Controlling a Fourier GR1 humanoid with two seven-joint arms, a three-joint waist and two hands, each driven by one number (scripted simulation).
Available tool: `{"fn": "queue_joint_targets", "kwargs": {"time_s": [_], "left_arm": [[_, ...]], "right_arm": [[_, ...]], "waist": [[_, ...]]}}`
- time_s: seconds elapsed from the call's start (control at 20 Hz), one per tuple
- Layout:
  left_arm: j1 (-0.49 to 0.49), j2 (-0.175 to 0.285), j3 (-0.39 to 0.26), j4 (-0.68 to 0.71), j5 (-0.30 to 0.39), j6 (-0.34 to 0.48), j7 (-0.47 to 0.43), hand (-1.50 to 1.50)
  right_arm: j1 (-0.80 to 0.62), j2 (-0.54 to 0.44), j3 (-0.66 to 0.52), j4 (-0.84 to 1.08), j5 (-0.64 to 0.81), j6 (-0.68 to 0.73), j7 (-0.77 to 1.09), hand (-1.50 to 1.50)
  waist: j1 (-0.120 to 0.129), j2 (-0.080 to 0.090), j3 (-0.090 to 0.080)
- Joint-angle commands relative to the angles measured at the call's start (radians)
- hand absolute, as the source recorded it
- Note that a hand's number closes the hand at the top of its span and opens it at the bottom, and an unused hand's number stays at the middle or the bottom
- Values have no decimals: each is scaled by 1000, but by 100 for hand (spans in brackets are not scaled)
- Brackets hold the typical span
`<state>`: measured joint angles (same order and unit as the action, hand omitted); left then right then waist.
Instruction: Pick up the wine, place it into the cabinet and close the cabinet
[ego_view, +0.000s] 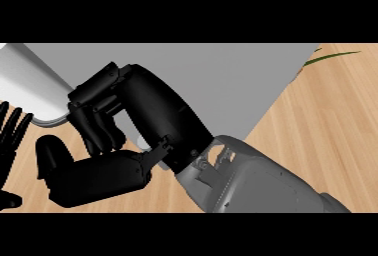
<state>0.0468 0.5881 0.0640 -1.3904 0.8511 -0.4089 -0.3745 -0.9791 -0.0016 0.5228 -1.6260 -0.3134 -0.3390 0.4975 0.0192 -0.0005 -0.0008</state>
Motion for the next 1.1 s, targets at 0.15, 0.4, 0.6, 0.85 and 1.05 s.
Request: {"fn": "queue_joint_targets", "kwargs": {"time_s": [0.15, 0.4, 0.6, 0.85, 1.05], "left_arm": [[-53, -5, 42, 17, 0, 4, 39, -150], [-24, -12, 64, 25, -16, -33, 39, -150], [-55, -33, 45, 2, -23, 13, 75, -150], [-31, -62, 40, -5, -62, -2, 28, -150], [-54, -28, 61, 7, -15, -33, 67, -150]], "right_arm": [[50, 2, -52, 153, -70, 21, -114, 150], [78, -38, -153, 276, -64, 173, -205, 150], [-21, -15, -207, 409, -38, 174, -231, 150], [63, -63, -191, 429, -12, 247, -325, 150], [34, -121, -237, 466, -12, 286, -346, 150]], "waist": [[-11, 3, 1], [-13, 3, 1], [-8, 5, 0], [-5, 6, 0], [-6, 10, 0]]}}
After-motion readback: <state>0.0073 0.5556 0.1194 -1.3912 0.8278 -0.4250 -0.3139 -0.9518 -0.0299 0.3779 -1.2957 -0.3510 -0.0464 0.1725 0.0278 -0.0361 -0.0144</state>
